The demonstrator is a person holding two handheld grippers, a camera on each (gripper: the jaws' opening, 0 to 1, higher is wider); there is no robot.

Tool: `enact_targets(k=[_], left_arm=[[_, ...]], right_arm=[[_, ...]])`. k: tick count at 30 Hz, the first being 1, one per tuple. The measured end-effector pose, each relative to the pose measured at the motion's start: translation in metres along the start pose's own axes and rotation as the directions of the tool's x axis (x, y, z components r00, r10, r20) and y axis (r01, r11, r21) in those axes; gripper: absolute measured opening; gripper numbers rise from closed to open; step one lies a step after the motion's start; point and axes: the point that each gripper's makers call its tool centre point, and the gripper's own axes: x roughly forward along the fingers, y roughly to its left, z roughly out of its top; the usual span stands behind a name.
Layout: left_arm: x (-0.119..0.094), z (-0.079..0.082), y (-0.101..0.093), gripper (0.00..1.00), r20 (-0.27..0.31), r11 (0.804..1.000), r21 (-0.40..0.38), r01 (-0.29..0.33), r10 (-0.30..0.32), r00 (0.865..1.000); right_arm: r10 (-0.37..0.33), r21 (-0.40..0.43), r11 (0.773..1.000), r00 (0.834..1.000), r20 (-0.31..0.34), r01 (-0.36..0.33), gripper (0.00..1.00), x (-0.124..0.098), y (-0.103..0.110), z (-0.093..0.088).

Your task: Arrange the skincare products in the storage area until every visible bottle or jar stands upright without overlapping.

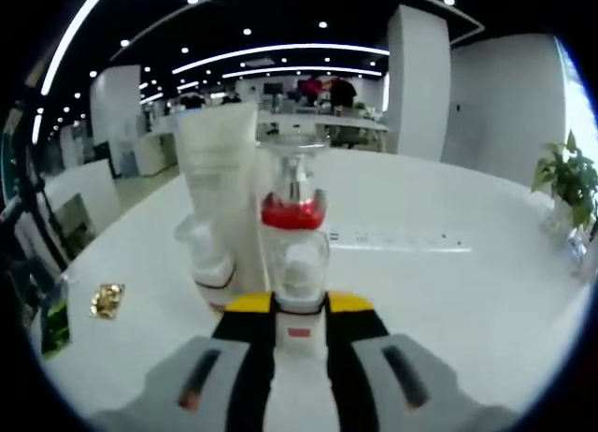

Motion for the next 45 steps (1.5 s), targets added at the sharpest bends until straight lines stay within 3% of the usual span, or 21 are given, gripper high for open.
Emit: enact_targets(k=[8,12,16,28,31,37,38,45], left_arm=[[0.001,-0.001,-0.002,0.29,-0.002,1.000,0.000,0.002,-0.002,1.000],[0.001,0.000,0.000,0.29,0.002,1.000,-0.002,-0.003,0.003,1.000],[-0.001,-0.001,0.000,0.29,0.002,1.000,-0.004,-0.009,0.009,1.000],[0.000,-0.003,-0.001,0.29,-0.004,1.000,-0.002,-0.002,0.002,1.000],[0.002,-0.002,-0.004,0.29,-0.001,1.000,-0.009,0.006,-0.006,1.000],[0.018,0.002,-0.013,0.32,0.000,0.999,-0.032,0.044,-0.044,0.999],[0.023,0.003,-0.014,0.33,-0.002,0.998,-0.044,0.054,-0.054,0.999],[0.057,0.009,-0.019,0.40,-0.027,0.993,-0.084,0.084,-0.087,0.996]], right_arm=[[0.010,0.030,1.000,1.000,-0.004,-0.010,0.18,0.001,0.009,-0.001],[0.001,-0.005,1.000,1.000,-0.018,-0.001,0.19,0.003,0.012,-0.003],[-0.012,0.004,1.000,0.997,-0.074,0.013,0.23,0.005,0.010,-0.017],[-0.007,0.030,1.000,0.995,-0.096,0.010,0.24,0.000,0.010,-0.029],[-0.002,0.053,0.999,0.995,-0.096,0.007,0.28,-0.007,0.012,-0.032],[0.073,0.113,0.992,0.991,-0.110,-0.060,0.35,-0.036,0.027,-0.047],[0.109,0.125,0.987,0.989,-0.099,-0.097,0.37,-0.042,0.034,-0.048],[0.196,0.142,0.974,0.974,-0.114,-0.179,0.49,-0.092,0.042,-0.064]])
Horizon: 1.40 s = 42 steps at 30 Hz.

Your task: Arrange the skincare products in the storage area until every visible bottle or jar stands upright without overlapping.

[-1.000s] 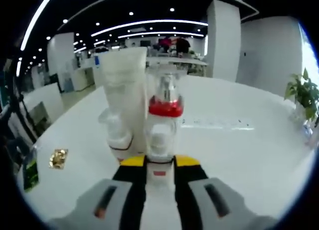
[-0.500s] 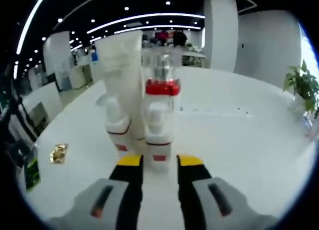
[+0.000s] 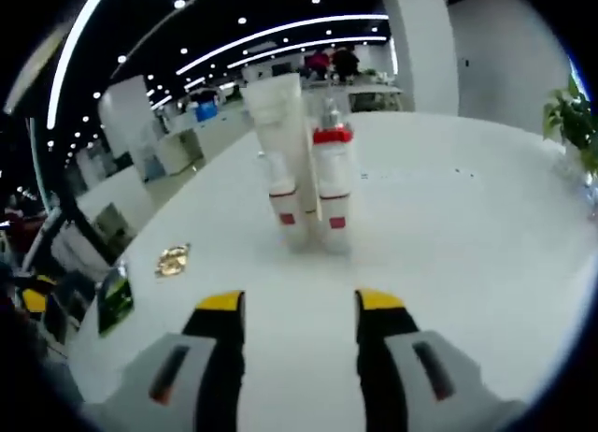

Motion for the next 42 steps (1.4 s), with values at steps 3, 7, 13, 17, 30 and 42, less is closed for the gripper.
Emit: enact_targets(k=[3,7,13,17,30,42], left_arm=[[0.016,0.001,0.002,0.48,-0.023,1.000,-0.017,0.001,-0.001,1.000],[0.036,-0.002,0.010,0.58,-0.084,0.999,0.031,-0.017,0.020,0.996],[0.065,-0.005,0.046,0.85,-0.189,0.992,0.108,-0.069,0.089,0.978],[0.070,-0.006,0.066,0.93,-0.234,0.990,0.102,-0.100,0.122,0.965],[0.061,-0.029,0.093,1.00,-0.296,0.986,0.098,-0.137,0.160,0.942],[0.080,-0.035,0.077,1.00,-0.371,0.936,0.350,-0.036,0.174,0.912]], right_arm=[[0.048,-0.029,0.998,0.999,-0.016,-0.049,0.50,-0.021,0.010,-0.010],[0.093,-0.061,0.994,0.995,-0.045,-0.095,0.51,-0.050,0.024,-0.023],[0.102,-0.088,0.990,0.993,-0.061,-0.107,0.50,-0.088,0.023,-0.035],[0.098,-0.089,0.991,0.993,-0.072,-0.104,0.50,-0.104,0.016,-0.042],[0.114,-0.100,0.987,0.986,-0.119,-0.126,0.47,-0.119,0.018,-0.058],[0.111,-0.096,0.987,0.982,-0.151,-0.127,0.45,-0.128,0.014,-0.070]])
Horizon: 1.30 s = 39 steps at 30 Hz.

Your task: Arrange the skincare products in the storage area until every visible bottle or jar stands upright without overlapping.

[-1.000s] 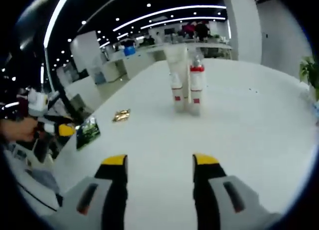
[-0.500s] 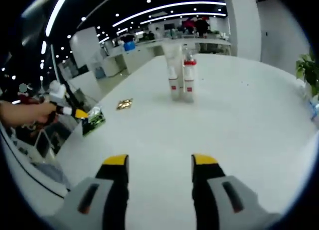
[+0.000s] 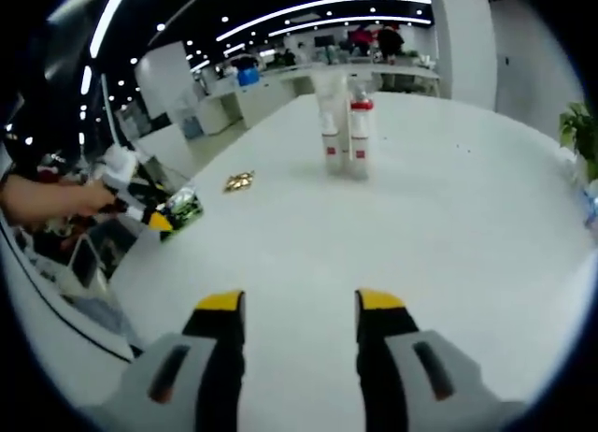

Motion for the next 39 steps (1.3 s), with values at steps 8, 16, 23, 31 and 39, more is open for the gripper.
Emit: enact_targets(k=[8,16,23,31,39], left_arm=[[0.015,-0.001,0.009,1.00,-0.064,1.000,-0.008,0.001,-0.001,0.998],[0.018,0.000,0.011,1.00,-0.060,1.000,-0.022,0.012,-0.014,0.998],[0.016,-0.003,0.001,1.00,-0.010,0.999,-0.022,0.023,-0.024,1.000],[0.015,-0.001,-0.009,0.94,-0.006,0.999,0.006,0.040,-0.040,0.999],[0.014,-0.001,-0.015,0.88,0.009,0.999,0.021,0.051,-0.051,0.999]], right_arm=[[-0.020,0.008,1.000,1.000,-0.010,0.020,0.43,-0.006,-0.005,-0.003],[-0.024,0.012,1.000,0.999,-0.027,0.024,0.41,-0.006,-0.008,-0.005],[-0.019,0.020,1.000,0.999,-0.037,0.020,0.39,-0.001,-0.009,-0.006],[-0.012,0.022,1.000,0.999,-0.052,0.014,0.38,0.002,-0.008,-0.012],[-0.006,0.030,1.000,0.998,-0.060,0.008,0.37,0.004,-0.008,-0.016]])
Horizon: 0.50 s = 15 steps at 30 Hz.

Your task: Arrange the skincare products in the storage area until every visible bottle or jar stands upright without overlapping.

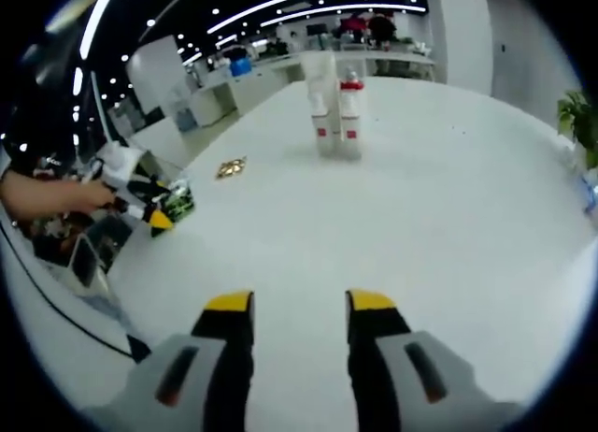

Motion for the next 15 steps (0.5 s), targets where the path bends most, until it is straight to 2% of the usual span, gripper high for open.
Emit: enact_targets(k=[8,9,10,12,15], left_arm=[[0.000,0.000,-0.003,0.81,0.009,1.000,0.010,0.007,-0.007,1.000],[-0.001,0.001,-0.006,0.74,0.011,1.000,0.025,0.017,-0.017,1.000],[-0.004,0.003,-0.008,0.63,0.020,0.999,0.038,0.025,-0.026,0.999],[-0.002,0.004,-0.014,0.59,0.018,0.999,0.040,0.029,-0.030,0.999],[-0.001,0.004,-0.012,0.57,0.022,0.999,0.040,0.030,-0.031,0.999]], right_arm=[[0.007,-0.004,1.000,1.000,-0.010,-0.007,0.36,0.001,0.000,-0.003],[0.007,-0.002,1.000,1.000,-0.009,-0.007,0.36,0.001,0.000,-0.002],[0.008,-0.002,1.000,1.000,-0.008,-0.008,0.36,0.001,0.000,-0.002],[0.006,-0.003,1.000,1.000,-0.009,-0.006,0.36,0.001,-0.001,-0.002],[0.005,-0.001,1.000,1.000,-0.010,-0.005,0.36,0.001,-0.002,-0.003]])
